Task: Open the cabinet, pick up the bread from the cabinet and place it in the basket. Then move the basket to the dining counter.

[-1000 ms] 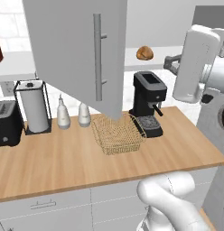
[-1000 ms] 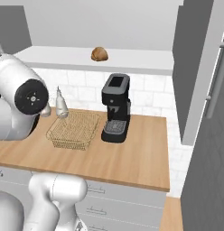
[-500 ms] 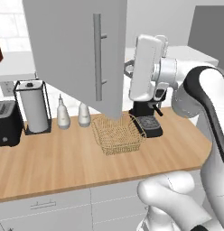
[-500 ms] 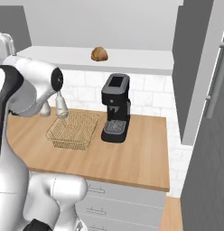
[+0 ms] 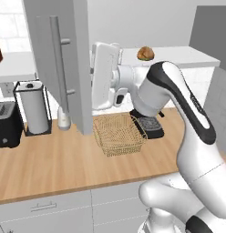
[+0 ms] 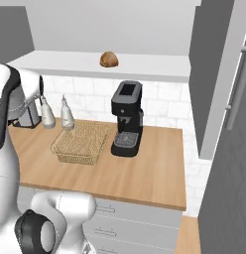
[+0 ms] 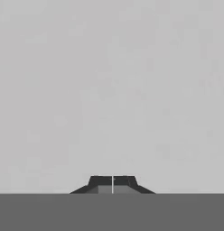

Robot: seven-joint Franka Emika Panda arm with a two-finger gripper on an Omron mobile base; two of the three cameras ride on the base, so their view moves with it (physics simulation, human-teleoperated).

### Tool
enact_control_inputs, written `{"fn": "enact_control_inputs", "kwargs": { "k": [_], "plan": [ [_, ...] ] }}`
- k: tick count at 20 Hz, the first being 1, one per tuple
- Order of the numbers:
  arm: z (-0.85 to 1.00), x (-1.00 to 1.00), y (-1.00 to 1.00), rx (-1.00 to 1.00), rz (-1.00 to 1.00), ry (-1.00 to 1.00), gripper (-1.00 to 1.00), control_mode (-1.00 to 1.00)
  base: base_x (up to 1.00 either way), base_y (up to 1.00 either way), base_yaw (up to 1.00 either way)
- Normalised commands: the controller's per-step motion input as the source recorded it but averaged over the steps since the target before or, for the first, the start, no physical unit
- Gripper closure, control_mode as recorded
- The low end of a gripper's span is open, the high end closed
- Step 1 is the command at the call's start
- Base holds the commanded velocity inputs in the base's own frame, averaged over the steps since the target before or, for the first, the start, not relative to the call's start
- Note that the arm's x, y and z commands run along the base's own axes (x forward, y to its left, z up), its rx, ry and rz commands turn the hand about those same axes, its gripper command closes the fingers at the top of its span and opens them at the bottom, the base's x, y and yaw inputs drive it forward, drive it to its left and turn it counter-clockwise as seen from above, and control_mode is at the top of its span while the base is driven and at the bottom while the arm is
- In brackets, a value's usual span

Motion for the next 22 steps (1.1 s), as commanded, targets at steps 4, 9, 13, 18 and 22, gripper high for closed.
{"fn": "enact_control_inputs", "kwargs": {
  "k": [4, 9, 13, 18, 22],
  "plan": [
    [0.0, -0.03, 1.0, -0.05, 0.13, 0.0, 1.0, -1.0, 0.0, 0.0, 0.0],
    [0.03, -0.01, 0.06, -0.04, -0.06, -0.02, 1.0, -1.0, 0.0, 0.0, 0.0],
    [0.34, -0.01, -1.0, 0.03, -0.19, -0.08, 1.0, -1.0, 0.0, 0.0, 0.0],
    [0.08, -0.14, -0.66, -0.2, -0.36, -0.27, 1.0, -1.0, 0.0, 0.0, 0.0],
    [-0.12, 0.14, -0.7, -0.33, -0.41, -0.28, 1.0, -1.0, 0.0, 0.0, 0.0]
  ]
}}
